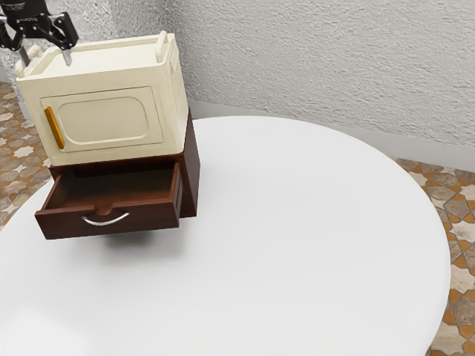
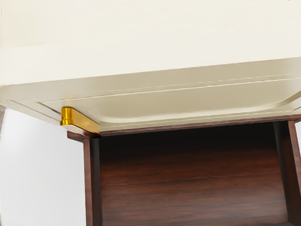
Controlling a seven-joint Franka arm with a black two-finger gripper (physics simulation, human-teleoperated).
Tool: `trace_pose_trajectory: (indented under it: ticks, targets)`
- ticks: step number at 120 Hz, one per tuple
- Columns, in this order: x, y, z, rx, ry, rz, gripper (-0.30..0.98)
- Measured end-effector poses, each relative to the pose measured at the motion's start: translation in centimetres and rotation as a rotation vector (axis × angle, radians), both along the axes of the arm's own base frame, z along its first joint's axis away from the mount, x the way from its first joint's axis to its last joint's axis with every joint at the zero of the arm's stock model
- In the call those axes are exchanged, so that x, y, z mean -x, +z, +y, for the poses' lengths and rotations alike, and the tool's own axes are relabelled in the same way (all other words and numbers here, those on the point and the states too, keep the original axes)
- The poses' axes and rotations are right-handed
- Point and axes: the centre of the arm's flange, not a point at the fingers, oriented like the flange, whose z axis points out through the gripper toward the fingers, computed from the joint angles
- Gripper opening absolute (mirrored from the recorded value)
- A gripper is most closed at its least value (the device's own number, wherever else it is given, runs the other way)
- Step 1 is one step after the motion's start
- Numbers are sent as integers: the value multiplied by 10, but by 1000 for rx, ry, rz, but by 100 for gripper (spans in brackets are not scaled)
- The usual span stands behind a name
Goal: Push the drawer handle with one arm to close the drawer
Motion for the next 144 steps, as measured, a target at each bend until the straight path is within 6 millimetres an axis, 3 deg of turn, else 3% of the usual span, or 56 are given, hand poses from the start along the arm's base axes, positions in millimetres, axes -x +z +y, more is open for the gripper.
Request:
trace_pose_trajectory:
  ticks: [10, 14, 21, 28, 37, 47, 52, 61, 65, 75, 80, 86, 96, 108, 125, 144]
  targets:
    - [1, -2, 5, 17, 9, 0, 66]
    - [6, 5, 5, 25, 7, -17, 66]
    - [35, 59, -5, 41, -29, -129, 66]
    - [54, 84, -4, 51, -35, -182, 66]
    - [61, 90, -3, 59, -36, -189, 66]
    - [72, 84, -28, 108, -107, -151, 66]
    - [94, 70, -34, 147, -140, -117, 66]
    - [187, 39, -58, 144, -152, -82, 66]
    - [217, 17, -72, 131, -154, -61, 66]
    - [268, -61, -95, 137, -161, 23, 66]
    - [282, -114, -108, 155, -172, 87, 66]
    - [296, -161, -118, 174, -177, 143, 66]
    - [305, -228, -129, 216, -160, 245, 66]
    - [290, -273, -142, 203, -192, 317, 66]
    - [252, -294, -142, 116, -433, 216, 66]
    - [236, -287, -143, 41, -676, 86, 66]
